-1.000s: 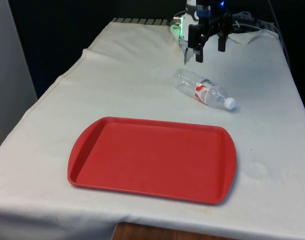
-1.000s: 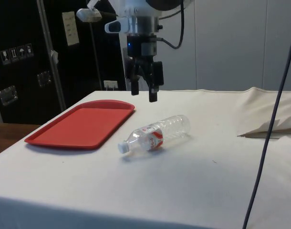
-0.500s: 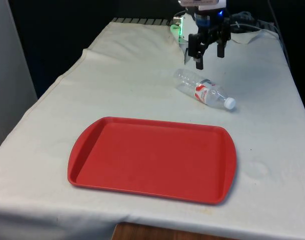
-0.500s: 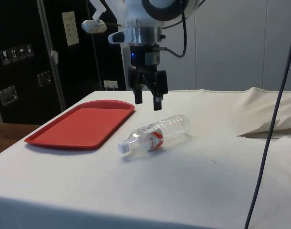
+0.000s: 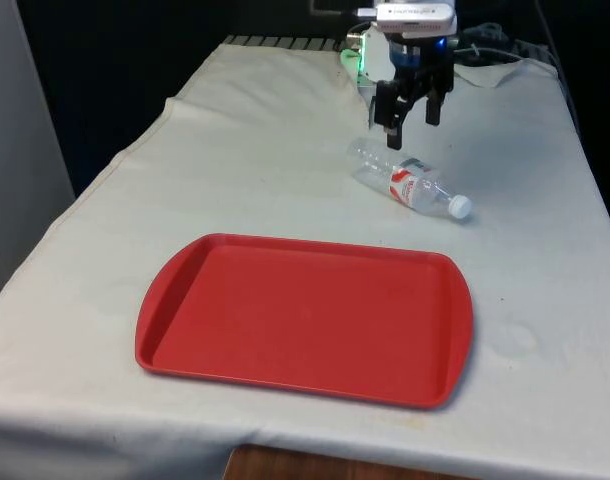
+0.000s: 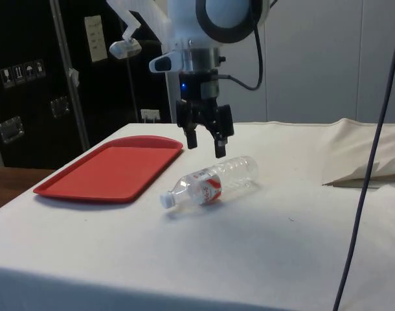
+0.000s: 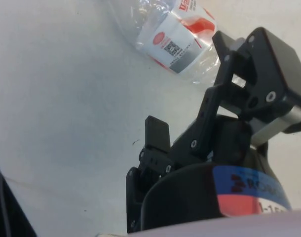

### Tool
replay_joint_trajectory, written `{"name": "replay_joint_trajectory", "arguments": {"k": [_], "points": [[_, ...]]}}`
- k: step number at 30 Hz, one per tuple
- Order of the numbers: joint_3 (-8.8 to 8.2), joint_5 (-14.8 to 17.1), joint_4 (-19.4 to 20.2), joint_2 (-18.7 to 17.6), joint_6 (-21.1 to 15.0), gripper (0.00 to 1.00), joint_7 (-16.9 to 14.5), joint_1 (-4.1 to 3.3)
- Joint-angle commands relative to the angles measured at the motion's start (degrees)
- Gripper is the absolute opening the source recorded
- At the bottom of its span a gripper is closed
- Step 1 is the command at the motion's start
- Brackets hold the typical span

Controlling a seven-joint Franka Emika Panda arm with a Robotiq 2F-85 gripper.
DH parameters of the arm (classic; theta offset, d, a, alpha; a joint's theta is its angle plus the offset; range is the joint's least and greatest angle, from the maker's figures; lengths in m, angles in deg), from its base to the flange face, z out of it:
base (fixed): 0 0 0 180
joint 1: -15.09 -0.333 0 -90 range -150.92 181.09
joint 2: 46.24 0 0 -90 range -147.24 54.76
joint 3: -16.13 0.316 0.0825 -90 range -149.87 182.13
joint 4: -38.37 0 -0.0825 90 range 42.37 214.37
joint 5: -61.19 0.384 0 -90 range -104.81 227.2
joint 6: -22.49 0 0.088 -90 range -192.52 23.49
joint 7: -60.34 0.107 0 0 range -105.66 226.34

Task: Place the bottle upright on the tray.

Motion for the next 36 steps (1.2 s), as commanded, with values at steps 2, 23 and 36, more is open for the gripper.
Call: {"name": "replay_joint_trajectory", "arguments": {"k": [2, 23, 36], "points": [[-0.29, -2.69, -0.06, -0.74, -0.80, 1.00, 1.83, -0.23], [-0.52, -2.46, -2.01, -3.38, 0.74, 1.00, 1.32, 0.06], [0.34, -2.12, -2.98, -5.04, 0.57, 1.00, 2.12, -0.34]]}}
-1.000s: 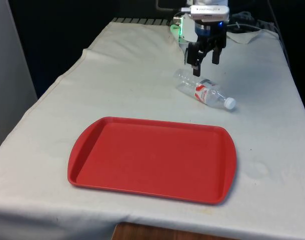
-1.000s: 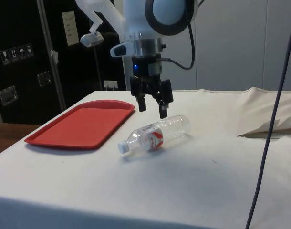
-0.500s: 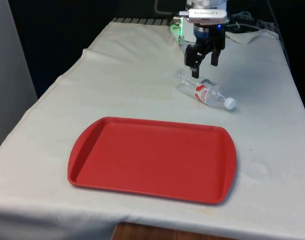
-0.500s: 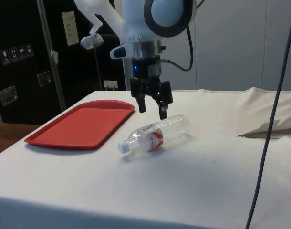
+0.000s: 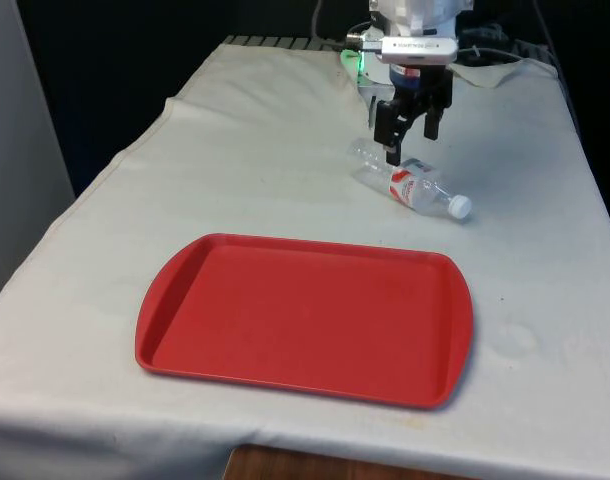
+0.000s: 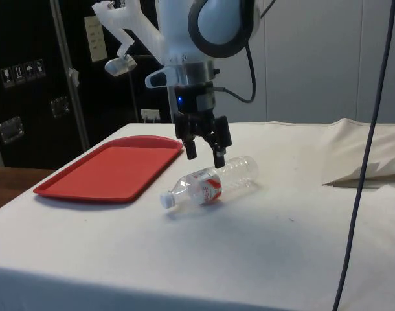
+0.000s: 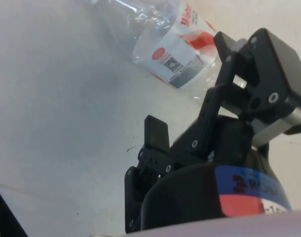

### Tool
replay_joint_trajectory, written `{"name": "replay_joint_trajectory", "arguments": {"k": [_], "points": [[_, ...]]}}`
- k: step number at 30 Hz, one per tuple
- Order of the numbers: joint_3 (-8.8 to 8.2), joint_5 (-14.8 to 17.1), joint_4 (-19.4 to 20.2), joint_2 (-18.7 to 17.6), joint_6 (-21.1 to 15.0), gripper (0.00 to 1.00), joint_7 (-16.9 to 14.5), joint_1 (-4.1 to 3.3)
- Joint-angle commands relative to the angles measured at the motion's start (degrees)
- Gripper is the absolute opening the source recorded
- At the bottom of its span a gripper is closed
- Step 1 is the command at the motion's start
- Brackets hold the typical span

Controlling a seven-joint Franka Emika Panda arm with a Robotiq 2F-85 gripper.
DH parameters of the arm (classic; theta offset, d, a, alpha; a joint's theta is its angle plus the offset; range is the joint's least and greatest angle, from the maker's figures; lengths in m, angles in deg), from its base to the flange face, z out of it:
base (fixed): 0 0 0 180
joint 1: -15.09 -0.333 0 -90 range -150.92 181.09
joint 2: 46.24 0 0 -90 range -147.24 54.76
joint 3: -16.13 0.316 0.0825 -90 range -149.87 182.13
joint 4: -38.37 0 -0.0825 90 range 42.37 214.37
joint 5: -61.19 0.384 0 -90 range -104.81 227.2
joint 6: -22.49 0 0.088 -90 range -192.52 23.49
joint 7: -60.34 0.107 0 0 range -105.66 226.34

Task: Place the bottle upright on the tray.

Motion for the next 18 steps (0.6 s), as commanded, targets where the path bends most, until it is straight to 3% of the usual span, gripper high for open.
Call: {"name": "replay_joint_trajectory", "arguments": {"k": [1, 2, 6, 7, 10, 15, 16, 18], "points": [[0.17, 0.00, 0.06, 0.00, 0.00, 1.00, 0.17, 0.00], [0.34, -0.52, 0.11, -0.23, -0.46, 1.00, 1.20, -0.40], [1.03, -0.86, -0.06, -0.80, -0.63, 1.00, 2.12, -0.46], [1.26, 0.00, 0.06, -0.40, -0.06, 1.00, 1.20, -0.17], [1.20, -1.03, -0.34, -1.43, -0.52, 1.00, 2.35, -0.52], [1.03, -1.20, -1.38, -2.81, 0.11, 1.00, 2.35, -0.46], [1.49, -0.06, -1.09, -2.46, -0.06, 1.00, 1.43, -0.17], [0.86, -1.60, -2.06, -3.38, 0.80, 1.00, 2.52, -0.52]]}}
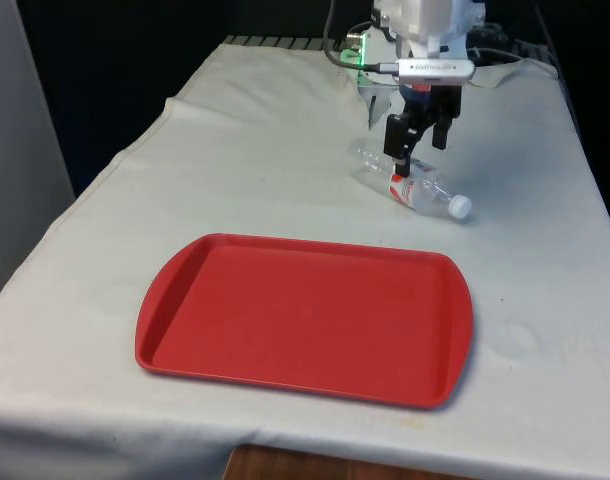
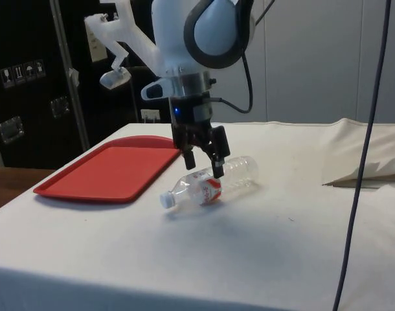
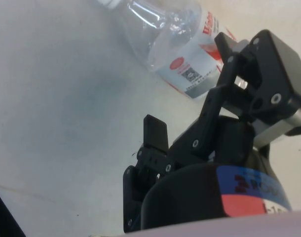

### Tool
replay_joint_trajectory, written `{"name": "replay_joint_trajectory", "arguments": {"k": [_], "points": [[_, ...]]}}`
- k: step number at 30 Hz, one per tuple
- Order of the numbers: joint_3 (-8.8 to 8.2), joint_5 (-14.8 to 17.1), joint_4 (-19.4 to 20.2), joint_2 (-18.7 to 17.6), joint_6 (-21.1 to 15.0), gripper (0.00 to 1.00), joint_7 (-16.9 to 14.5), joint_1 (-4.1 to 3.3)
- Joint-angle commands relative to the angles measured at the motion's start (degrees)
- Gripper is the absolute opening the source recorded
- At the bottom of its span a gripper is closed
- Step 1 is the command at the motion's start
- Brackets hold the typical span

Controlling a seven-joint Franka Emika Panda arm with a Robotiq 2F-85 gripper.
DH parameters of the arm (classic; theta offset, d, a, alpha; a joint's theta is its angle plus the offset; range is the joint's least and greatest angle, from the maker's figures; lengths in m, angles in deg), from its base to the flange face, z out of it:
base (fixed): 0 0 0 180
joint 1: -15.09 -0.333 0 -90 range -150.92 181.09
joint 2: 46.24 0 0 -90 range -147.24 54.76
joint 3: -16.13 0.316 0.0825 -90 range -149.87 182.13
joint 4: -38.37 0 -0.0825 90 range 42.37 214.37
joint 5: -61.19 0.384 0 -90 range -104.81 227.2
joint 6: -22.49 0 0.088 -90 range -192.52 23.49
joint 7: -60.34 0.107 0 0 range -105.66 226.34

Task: Place the bottle upright on the tray.

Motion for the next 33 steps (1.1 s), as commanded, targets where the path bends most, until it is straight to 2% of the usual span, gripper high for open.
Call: {"name": "replay_joint_trajectory", "arguments": {"k": [1, 5, 6, 7, 14, 22, 30, 31, 33], "points": [[-0.69, -1.49, -0.57, -0.40, 0.80, 1.00, 1.03, -0.34], [-0.86, -1.72, -1.49, -0.92, 1.89, 1.00, 0.97, -0.34], [-0.40, -0.52, -1.38, -0.80, 1.72, 1.00, 0.00, 0.06], [-0.80, -1.60, -1.60, -0.97, 2.06, 1.00, 0.92, -0.34], [-0.34, -0.52, -1.60, -0.97, 2.06, 1.00, 0.00, 0.06], [-0.40, -0.52, -1.60, -0.97, 2.12, 1.00, -0.06, 0.06], [-1.26, -2.29, -3.78, -1.43, 7.05, 1.00, 0.46, -0.06], [-0.92, -1.26, -3.50, -1.09, 6.59, 1.00, -0.23, 0.17], [-1.43, -2.58, -4.30, -1.66, 8.08, 1.00, 0.52, -0.06]]}}
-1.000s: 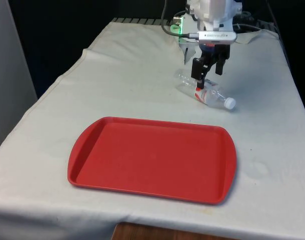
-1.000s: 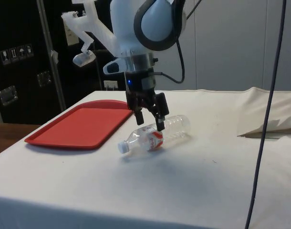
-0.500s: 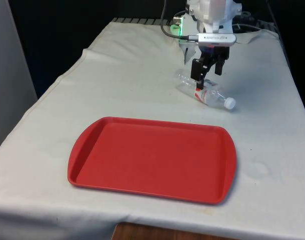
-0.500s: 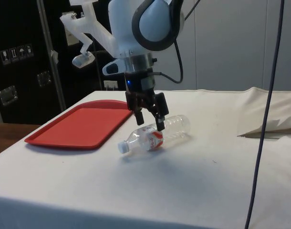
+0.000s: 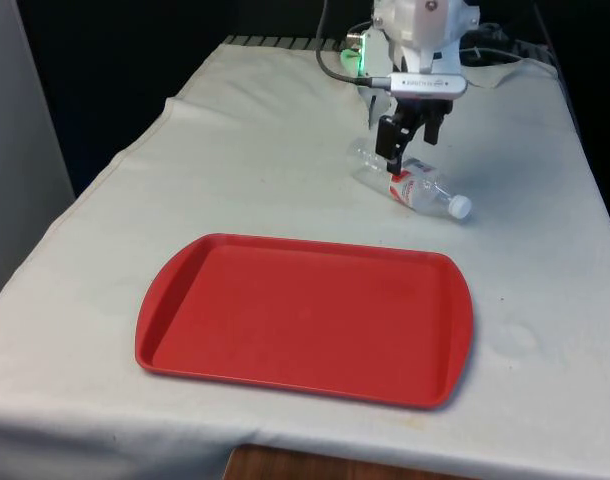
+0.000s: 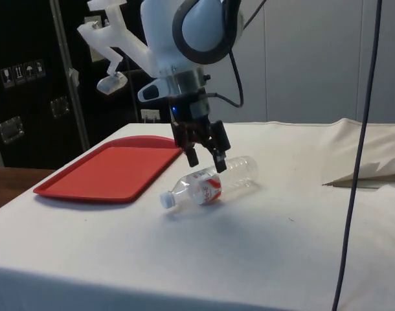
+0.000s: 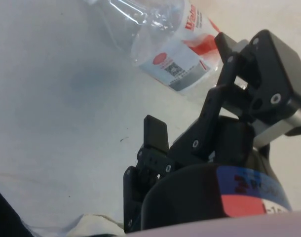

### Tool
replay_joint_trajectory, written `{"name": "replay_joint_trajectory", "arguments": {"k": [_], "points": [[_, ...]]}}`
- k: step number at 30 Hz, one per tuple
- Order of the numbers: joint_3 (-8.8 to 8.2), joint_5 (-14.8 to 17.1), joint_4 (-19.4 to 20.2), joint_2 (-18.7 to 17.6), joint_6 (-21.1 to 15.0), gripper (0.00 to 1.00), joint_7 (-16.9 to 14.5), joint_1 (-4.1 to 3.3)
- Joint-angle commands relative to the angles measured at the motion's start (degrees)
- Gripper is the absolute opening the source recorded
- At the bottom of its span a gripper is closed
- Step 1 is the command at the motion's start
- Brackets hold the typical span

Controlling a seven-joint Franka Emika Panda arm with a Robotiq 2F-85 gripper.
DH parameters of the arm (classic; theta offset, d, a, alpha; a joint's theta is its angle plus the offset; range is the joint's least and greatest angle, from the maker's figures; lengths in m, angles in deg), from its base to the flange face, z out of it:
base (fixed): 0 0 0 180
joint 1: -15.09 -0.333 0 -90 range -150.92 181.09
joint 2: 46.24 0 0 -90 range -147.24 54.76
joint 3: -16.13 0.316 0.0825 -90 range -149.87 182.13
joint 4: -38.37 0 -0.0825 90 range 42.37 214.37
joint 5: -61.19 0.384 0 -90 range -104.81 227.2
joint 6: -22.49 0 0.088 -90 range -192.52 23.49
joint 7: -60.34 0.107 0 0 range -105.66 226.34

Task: Place the bottle upright on the tray.

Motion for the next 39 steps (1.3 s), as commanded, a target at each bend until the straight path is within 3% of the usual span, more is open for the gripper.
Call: {"name": "replay_joint_trajectory", "arguments": {"k": [1, 5, 6, 9, 13, 14, 15, 16, 21, 27, 28, 29, 35, 36, 37, 39], "points": [[-0.46, -1.15, -0.63, -0.52, 0.97, 1.00, 0.74, -0.23], [-0.74, -2.23, -2.35, -1.49, 3.90, 1.00, 0.97, -0.29], [-0.34, -1.20, -2.01, -1.09, 3.38, 1.00, 0.17, 0.00], [-0.86, -3.09, -3.50, -2.12, 5.73, 1.00, 1.20, -0.34], [-0.97, -4.64, -5.27, -3.15, 8.31, 1.00, 1.72, -0.40], [-0.57, -3.78, -5.04, -2.86, 8.02, 1.00, 0.97, 0.00], [-0.97, -4.98, -5.56, -3.32, 8.82, 1.00, 1.83, -0.40], [-0.86, -5.27, -6.02, -3.55, 9.40, 1.00, 2.01, -0.29], [-0.57, -4.64, -6.07, -3.55, 9.28, 1.00, 1.38, 0.00], [-0.86, -6.93, -6.36, -3.72, 10.54, 1.00, 2.92, -0.74], [-0.52, -5.84, -6.07, -3.55, 10.03, 1.00, 1.95, -0.23], [-0.80, -7.45, -6.42, -3.72, 10.83, 1.00, 3.15, -0.74], [-0.63, -10.37, -6.82, -3.95, 12.61, 1.00, 4.58, -0.86], [-0.34, -9.51, -6.47, -3.67, 12.09, 1.00, 3.84, -0.40], [-0.63, -10.77, -6.88, -3.95, 12.89, 1.00, 4.81, -0.86], [-0.57, -12.03, -6.99, -4.01, 13.64, 1.00, 5.44, -0.92]]}}
